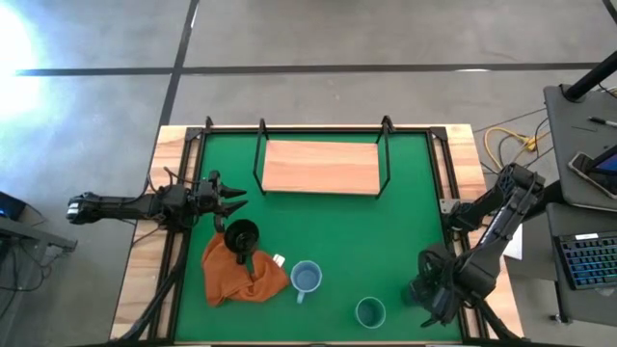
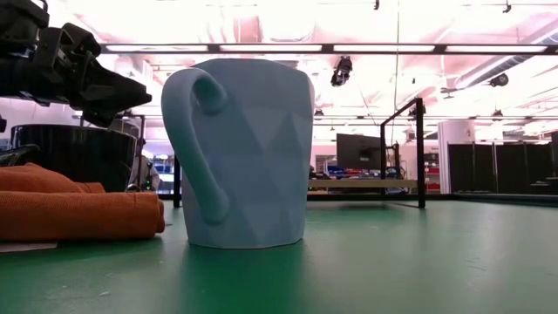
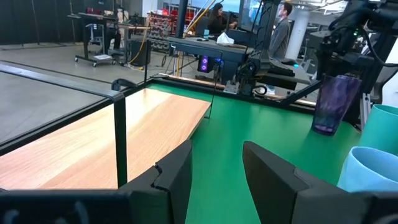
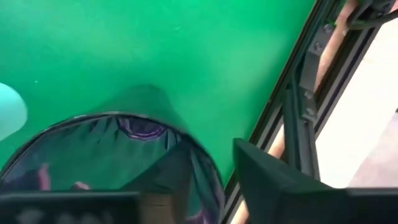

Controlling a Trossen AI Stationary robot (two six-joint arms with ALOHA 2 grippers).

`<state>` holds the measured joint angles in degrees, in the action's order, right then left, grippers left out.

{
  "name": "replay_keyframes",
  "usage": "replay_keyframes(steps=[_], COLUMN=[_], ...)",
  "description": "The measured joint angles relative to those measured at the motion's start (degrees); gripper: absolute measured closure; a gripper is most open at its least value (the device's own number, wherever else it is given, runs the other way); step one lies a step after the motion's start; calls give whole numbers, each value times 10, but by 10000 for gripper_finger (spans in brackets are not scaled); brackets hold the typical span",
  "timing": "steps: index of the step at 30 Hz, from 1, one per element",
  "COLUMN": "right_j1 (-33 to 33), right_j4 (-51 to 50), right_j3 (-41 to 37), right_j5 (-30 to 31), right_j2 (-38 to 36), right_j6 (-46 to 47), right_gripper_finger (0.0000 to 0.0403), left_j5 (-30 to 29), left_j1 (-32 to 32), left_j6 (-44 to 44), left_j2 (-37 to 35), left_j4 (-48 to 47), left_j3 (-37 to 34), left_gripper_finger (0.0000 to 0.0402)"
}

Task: Stack small to large cups/mugs on shelf
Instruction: Put the violet cup on the shelf

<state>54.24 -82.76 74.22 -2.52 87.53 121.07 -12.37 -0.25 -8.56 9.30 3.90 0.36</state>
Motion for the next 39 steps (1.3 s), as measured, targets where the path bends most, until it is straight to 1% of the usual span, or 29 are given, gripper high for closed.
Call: replay_keyframes(steps=[4, 6, 10, 16, 21, 26, 30, 34, 39], right_j1=[-6, -16, -59, -182, -296, -387, -466, -561, -681], right_j4=[-9, -11, -29, -68, -72, -69, -68, -55, 8], right_j3=[-1, 2, 16, 82, 128, 180, 213, 222, 214], right_j5=[1, 12, 47, 109, 153, 211, 239, 236, 155], right_j2=[0, -5, -16, -21, -21, -21, -21, -21, -21], right_j6=[-24, -43, -115, -338, -492, -610, -671, -719, -804], right_gripper_finger=[368, 385, 392, 393, 394, 394, 394, 394, 394], left_j5=[0, 0, 0, 0, 0, 0, 0, 0, 0], left_j1=[0, 0, 0, 0, 0, 0, 0, 0, 0], left_j6=[0, 0, 0, 0, 0, 0, 0, 0, 0], left_j2=[0, 0, 0, 0, 0, 0, 0, 0, 0], left_j4=[0, 0, 0, 0, 0, 0, 0, 0, 0], left_j3=[0, 0, 0, 0, 0, 0, 0, 0, 0], left_gripper_finger=[274, 274, 274, 274, 274, 274, 274, 274, 274])
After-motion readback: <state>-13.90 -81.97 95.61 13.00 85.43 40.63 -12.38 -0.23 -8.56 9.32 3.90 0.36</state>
